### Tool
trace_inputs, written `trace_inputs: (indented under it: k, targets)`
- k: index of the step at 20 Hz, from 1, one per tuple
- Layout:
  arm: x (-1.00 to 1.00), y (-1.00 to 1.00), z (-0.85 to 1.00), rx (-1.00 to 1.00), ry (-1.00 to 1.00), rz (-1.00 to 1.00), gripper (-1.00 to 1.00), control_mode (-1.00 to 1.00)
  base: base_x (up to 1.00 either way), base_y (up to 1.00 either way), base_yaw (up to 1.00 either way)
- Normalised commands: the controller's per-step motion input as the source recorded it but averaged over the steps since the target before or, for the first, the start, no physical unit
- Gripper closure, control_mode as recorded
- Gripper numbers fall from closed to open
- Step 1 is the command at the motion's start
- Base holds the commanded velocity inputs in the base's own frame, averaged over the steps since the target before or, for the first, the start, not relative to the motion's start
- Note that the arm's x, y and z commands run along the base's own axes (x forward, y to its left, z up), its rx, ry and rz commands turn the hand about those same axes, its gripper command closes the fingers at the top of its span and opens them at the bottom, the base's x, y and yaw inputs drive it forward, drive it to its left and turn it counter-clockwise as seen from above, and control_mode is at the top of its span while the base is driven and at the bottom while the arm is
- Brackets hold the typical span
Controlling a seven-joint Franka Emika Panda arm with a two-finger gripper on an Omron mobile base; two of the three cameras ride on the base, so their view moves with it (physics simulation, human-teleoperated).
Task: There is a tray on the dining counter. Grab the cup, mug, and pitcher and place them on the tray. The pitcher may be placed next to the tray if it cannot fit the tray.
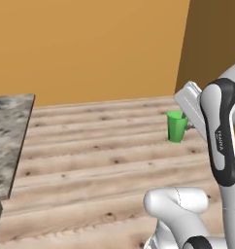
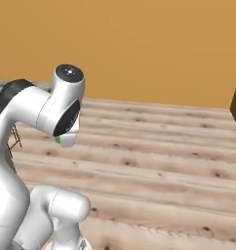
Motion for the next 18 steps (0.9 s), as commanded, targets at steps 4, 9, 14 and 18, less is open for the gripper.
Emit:
trace_inputs:
  k: [4, 9, 14, 18]
  targets:
    - [0.0, 0.0, 0.0, 0.0, 0.0, 0.0, 1.0, 1.0, 1.0, -0.85, 0.0]
    - [0.0, 0.0, 0.0, 0.0, 0.0, 0.0, 1.0, 1.0, 1.0, -0.68, 0.0]
    - [0.0, 0.0, 0.0, 0.0, 0.0, 0.0, 1.0, 1.0, 1.0, -0.54, 0.0]
    - [0.0, 0.0, 0.0, 0.0, 0.0, 0.0, 1.0, 1.0, 1.0, -0.58, 0.0]
